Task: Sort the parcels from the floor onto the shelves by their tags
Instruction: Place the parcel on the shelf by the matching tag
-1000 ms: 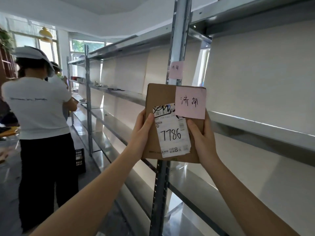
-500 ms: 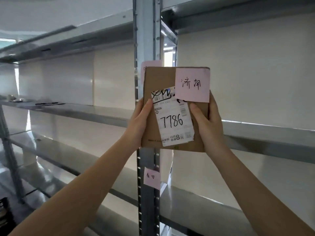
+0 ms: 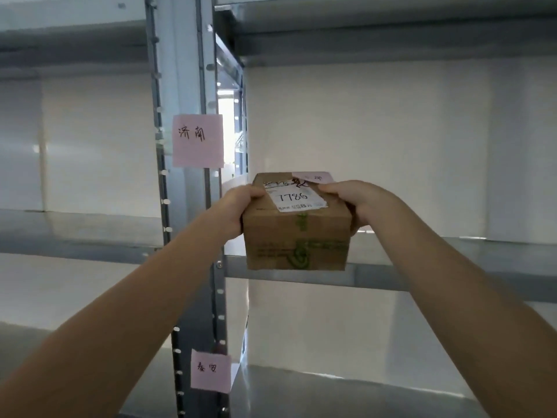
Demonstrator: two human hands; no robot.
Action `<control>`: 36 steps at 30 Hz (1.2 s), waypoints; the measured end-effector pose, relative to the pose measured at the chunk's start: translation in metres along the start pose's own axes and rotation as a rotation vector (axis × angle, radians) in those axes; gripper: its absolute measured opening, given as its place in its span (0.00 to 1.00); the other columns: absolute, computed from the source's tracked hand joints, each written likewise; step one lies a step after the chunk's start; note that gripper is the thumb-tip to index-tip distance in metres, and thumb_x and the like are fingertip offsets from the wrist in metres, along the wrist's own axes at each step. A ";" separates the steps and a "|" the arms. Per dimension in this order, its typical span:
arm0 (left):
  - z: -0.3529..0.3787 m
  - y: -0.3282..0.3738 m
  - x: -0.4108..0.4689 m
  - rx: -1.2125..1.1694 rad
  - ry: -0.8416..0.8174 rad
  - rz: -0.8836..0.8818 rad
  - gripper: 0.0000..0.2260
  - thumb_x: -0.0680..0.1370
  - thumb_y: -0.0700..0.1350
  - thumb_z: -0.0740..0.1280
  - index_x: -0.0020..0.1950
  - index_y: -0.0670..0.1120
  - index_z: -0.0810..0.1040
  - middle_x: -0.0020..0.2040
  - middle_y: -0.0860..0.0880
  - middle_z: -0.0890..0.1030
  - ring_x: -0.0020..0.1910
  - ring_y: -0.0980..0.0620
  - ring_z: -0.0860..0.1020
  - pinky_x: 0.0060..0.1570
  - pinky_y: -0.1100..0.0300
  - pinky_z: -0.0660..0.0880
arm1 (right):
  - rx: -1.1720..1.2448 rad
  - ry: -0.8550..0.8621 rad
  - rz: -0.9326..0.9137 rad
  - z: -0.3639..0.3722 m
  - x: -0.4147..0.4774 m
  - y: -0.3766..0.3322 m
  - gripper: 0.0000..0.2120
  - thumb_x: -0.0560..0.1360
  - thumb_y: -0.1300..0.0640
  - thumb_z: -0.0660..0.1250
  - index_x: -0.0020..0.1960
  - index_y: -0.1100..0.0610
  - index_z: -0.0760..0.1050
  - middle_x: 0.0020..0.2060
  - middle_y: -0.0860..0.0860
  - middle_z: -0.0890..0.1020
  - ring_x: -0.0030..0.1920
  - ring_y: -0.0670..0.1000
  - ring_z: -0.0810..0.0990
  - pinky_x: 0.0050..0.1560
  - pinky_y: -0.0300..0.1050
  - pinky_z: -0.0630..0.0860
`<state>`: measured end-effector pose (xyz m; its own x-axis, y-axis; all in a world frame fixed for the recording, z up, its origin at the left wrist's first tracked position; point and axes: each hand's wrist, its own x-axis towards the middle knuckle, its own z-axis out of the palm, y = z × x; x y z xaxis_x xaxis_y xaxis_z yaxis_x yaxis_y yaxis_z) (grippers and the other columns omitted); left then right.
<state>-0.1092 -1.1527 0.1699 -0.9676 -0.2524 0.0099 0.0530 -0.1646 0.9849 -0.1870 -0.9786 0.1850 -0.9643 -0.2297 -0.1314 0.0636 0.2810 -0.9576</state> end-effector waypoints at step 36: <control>-0.006 -0.005 0.005 1.384 -0.101 0.828 0.30 0.65 0.67 0.60 0.62 0.54 0.75 0.60 0.52 0.76 0.59 0.51 0.73 0.63 0.49 0.64 | -0.951 0.269 -0.767 -0.027 -0.051 0.048 0.22 0.74 0.41 0.64 0.66 0.46 0.71 0.61 0.46 0.78 0.59 0.50 0.75 0.59 0.53 0.70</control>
<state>-0.1128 -1.1586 0.1638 -0.8028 0.2396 0.5461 0.3440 0.9341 0.0959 -0.1415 -0.9285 0.1530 -0.7000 -0.4654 0.5417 -0.6394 0.7463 -0.1851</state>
